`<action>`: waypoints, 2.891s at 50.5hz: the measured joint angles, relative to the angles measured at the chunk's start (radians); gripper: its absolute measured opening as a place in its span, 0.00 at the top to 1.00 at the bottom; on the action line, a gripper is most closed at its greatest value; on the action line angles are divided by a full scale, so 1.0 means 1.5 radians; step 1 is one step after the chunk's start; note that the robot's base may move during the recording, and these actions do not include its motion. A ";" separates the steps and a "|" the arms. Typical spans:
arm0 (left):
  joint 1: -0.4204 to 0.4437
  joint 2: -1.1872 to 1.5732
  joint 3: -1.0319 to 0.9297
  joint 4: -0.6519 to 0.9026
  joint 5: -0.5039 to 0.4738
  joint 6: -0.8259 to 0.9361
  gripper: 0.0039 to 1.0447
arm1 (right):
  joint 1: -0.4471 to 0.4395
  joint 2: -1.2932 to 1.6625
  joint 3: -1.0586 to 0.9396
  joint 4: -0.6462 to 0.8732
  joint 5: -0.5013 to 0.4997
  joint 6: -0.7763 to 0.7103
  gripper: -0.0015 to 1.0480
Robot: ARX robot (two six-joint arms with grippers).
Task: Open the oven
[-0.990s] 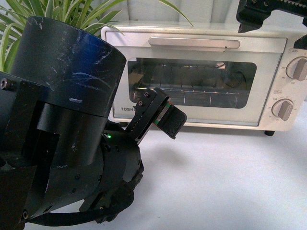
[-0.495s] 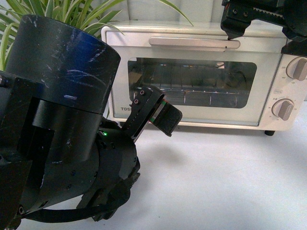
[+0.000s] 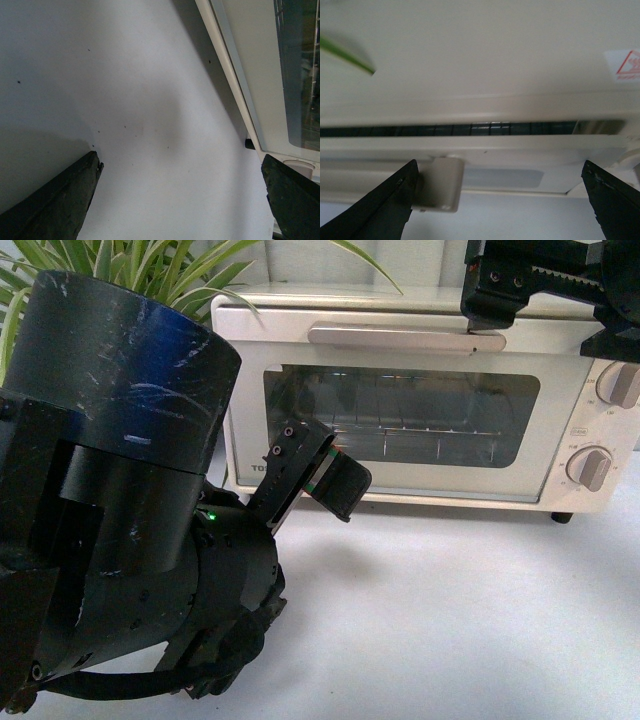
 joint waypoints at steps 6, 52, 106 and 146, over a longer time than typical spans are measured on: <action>0.006 -0.001 -0.001 0.000 0.001 0.000 0.06 | 0.007 -0.034 -0.058 0.030 -0.017 -0.013 0.09; 0.020 -0.033 -0.039 -0.012 -0.004 0.070 0.06 | 0.016 -0.227 -0.297 0.070 -0.117 0.010 0.09; 0.008 -0.070 -0.107 -0.035 -0.168 0.445 0.06 | -0.085 -0.295 -0.362 0.063 -0.179 0.027 0.09; -0.062 -0.157 -0.180 0.013 -0.255 0.845 0.06 | -0.104 -0.327 -0.402 0.064 -0.204 0.010 0.09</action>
